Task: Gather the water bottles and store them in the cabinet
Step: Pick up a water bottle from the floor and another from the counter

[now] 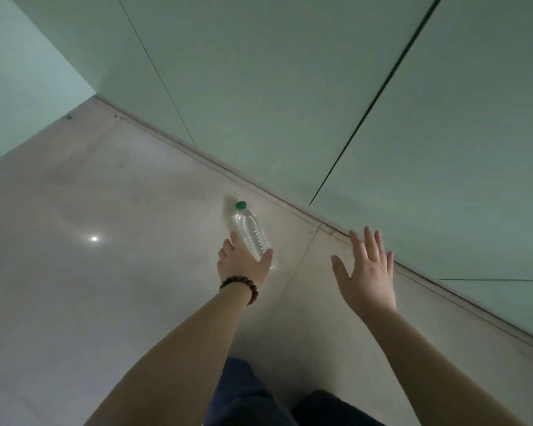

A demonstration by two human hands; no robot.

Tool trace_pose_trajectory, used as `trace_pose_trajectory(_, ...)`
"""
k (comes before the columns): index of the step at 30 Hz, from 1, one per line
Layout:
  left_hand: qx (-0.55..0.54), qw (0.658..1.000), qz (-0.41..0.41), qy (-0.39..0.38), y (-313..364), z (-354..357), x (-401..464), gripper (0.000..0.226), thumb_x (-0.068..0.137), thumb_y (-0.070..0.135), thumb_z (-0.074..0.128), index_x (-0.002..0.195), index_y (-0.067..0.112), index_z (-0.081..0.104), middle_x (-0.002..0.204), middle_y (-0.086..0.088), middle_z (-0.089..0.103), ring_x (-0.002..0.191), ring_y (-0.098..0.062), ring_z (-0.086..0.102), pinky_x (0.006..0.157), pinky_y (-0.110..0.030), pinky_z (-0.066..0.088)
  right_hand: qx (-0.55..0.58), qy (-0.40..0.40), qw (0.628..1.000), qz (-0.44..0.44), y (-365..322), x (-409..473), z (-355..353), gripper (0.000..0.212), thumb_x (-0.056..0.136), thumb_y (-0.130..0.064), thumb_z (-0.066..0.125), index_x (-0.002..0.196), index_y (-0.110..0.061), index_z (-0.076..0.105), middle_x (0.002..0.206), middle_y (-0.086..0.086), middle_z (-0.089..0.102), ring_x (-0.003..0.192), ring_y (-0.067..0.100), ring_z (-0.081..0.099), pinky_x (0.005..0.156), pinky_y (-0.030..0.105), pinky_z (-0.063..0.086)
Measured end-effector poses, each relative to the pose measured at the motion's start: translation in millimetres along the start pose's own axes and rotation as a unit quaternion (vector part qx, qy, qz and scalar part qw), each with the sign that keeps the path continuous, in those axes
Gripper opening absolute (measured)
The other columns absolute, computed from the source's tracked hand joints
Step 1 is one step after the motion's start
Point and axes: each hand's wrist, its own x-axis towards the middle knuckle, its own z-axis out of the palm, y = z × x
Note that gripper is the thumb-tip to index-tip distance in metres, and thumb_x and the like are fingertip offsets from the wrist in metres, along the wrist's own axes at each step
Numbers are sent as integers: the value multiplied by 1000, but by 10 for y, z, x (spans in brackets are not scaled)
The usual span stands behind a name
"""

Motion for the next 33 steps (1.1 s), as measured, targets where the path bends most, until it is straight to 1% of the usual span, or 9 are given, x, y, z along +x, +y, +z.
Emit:
trace_pose_trajectory(8,-84,994,-66,7,-104,1032,1075,119,73,72,62,150,2,5,149,-17,30,135,-31,35,106,-43,39,-6,32,999,-15,260,654,857,66,95,-52,35,151,-23,17,161,2,0,147,16,-13,120,44,-6)
trace_pose_trajectory(11,-106,990,-96,8,-107,1225,1266,120,67,74,66,149,8,9,144,-15,40,125,-31,49,95,-44,49,-5,34,999,-11,314,698,1033,66,95,-52,36,151,-22,18,161,3,1,147,16,-12,120,44,-5)
trace_pose_trajectory(13,-128,984,-121,10,-109,1281,1343,105,66,71,69,138,12,21,128,-11,55,107,-31,62,82,-42,55,-5,35,999,-13,336,701,1104,66,95,-52,36,151,-22,18,161,3,2,147,16,-12,120,43,-5)
trace_pose_trajectory(15,-136,982,-130,13,-130,1304,1384,78,72,63,69,120,14,30,108,-8,63,90,-28,65,74,-41,57,-2,34,999,-17,342,698,1136,66,95,-51,36,151,-22,18,161,3,1,147,16,-12,120,42,-6)
trace_pose_trajectory(18,-137,983,-120,8,-184,1284,1304,58,79,52,65,107,14,31,97,-7,63,82,-27,64,73,-38,56,-2,35,999,-18,330,663,1158,65,95,-51,36,151,-23,18,161,2,1,147,15,-13,119,42,-7)
trace_pose_trajectory(20,-167,980,-111,17,-198,1106,1106,58,82,47,66,114,11,33,99,-9,62,84,-28,62,73,-36,53,6,29,999,-19,258,617,1042,66,95,-51,36,151,-23,17,161,1,1,147,15,-13,120,43,-6)
trace_pose_trajectory(24,-212,972,-71,68,-298,669,648,76,80,44,68,135,9,29,99,-6,60,83,-27,59,78,-39,54,13,11,1000,-22,59,450,787,66,95,-52,35,151,-22,17,161,3,1,147,16,-13,120,43,-6)
trace_pose_trajectory(29,-207,971,-55,110,-257,-466,-271,78,82,42,68,138,10,24,97,-3,60,78,-23,56,69,-33,48,38,1,999,-35,-413,-39,-46,67,95,-53,34,151,-22,16,161,3,0,147,16,-13,119,43,-7)
trace_pose_trajectory(33,-191,972,-34,134,-60,-1459,-1038,81,80,42,70,139,11,25,98,3,61,82,-23,60,73,-34,51,46,-1,998,-49,-888,-482,-917,67,95,-54,32,151,-21,16,161,3,-1,147,18,-14,119,44,-7)
